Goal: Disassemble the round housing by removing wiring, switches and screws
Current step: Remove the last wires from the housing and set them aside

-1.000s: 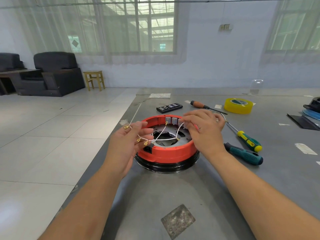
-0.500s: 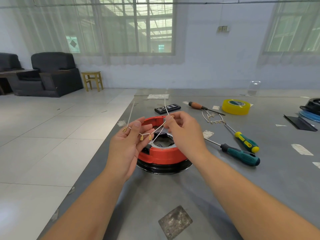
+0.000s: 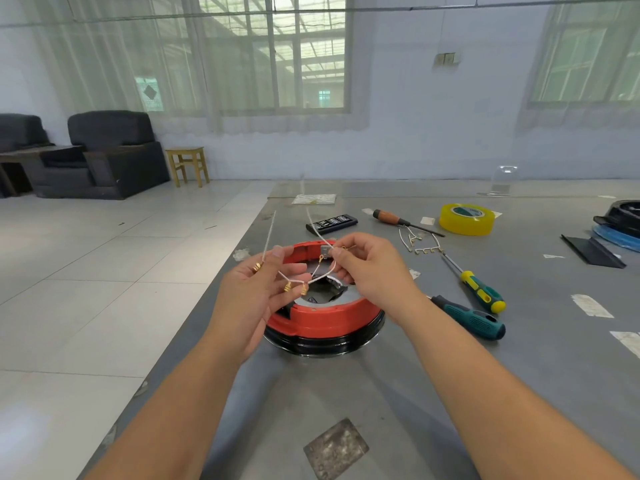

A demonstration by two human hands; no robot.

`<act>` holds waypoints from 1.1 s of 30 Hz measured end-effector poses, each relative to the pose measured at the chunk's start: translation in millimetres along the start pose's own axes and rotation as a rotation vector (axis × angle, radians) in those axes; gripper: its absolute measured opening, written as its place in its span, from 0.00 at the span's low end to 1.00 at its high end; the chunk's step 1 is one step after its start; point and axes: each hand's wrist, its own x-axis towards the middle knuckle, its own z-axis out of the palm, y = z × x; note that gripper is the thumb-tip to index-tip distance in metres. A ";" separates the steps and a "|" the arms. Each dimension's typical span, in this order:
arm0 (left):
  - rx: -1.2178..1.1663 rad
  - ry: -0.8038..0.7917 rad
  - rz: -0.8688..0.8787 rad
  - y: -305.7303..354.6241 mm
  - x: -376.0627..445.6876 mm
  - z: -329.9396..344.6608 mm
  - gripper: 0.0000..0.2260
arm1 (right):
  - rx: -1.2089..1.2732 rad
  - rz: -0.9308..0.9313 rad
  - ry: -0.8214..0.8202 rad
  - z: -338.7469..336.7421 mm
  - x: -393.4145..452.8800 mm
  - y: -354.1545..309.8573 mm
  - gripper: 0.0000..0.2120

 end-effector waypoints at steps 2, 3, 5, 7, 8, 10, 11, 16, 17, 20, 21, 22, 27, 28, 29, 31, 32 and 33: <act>0.070 -0.002 -0.018 4.0 0.7 2.6 0.13 | -0.049 0.005 0.058 -7.0 1.5 0.6 0.08; 0.117 -0.011 -0.024 4.7 0.5 4.1 0.13 | -0.045 0.010 0.077 -10.9 1.5 0.6 0.08; 0.207 -0.044 -0.038 3.6 -0.3 10.6 0.13 | -0.024 0.018 0.105 -17.8 0.4 1.1 0.07; 0.229 -0.066 -0.071 1.5 -2.2 21.0 0.13 | 0.030 0.037 0.122 -23.1 -0.7 1.7 0.05; 0.209 -0.084 -0.097 0.8 -3.0 26.9 0.13 | 0.089 0.053 0.131 -25.1 -1.2 1.5 0.05; 0.147 -0.143 -0.163 -0.1 -5.5 38.0 0.12 | 0.179 0.081 0.161 -29.5 -2.1 1.4 0.05; 0.135 -0.178 -0.194 -0.5 -6.7 42.3 0.10 | 0.193 0.087 0.180 -32.3 -2.4 1.7 0.05; 0.274 -0.307 -0.287 -5.6 -9.2 56.5 0.13 | 0.180 0.110 0.230 -44.9 -3.2 6.5 0.04; 0.307 -0.306 -0.285 -7.0 -8.9 59.9 0.14 | 0.181 0.120 0.205 -46.1 -3.3 7.7 0.04; 0.349 -0.234 -0.194 -13.6 -1.8 71.9 0.11 | 0.193 0.174 0.121 -51.1 -4.7 12.1 0.07; 0.349 -0.196 -0.167 -16.0 1.9 76.6 0.10 | 0.151 0.187 0.102 -54.6 -6.0 13.3 0.07; 0.358 -0.167 -0.143 -18.2 5.7 81.5 0.10 | 0.100 0.189 0.078 -58.5 -7.8 14.5 0.08; 0.506 -0.146 -0.036 -31.4 20.6 109.5 0.11 | 0.012 0.153 0.067 -79.1 -16.3 19.8 0.02; 0.537 -0.148 0.000 -34.0 22.7 116.3 0.13 | 0.015 0.157 0.090 -84.1 -17.0 21.1 0.02; 0.564 -0.150 0.033 -36.4 24.4 123.2 0.14 | 0.021 0.167 0.109 -89.5 -17.0 22.8 0.03; 0.579 -0.152 0.065 -42.2 26.1 137.2 0.14 | 0.046 0.210 0.145 -101.9 -15.3 26.9 0.04; 0.577 -0.153 0.064 -46.4 26.1 143.8 0.13 | 0.072 0.241 0.159 -109.6 -13.3 28.8 0.05; 0.573 -0.156 0.054 -51.4 25.5 150.8 0.14 | 0.105 0.270 0.175 -118.5 -9.9 31.4 0.05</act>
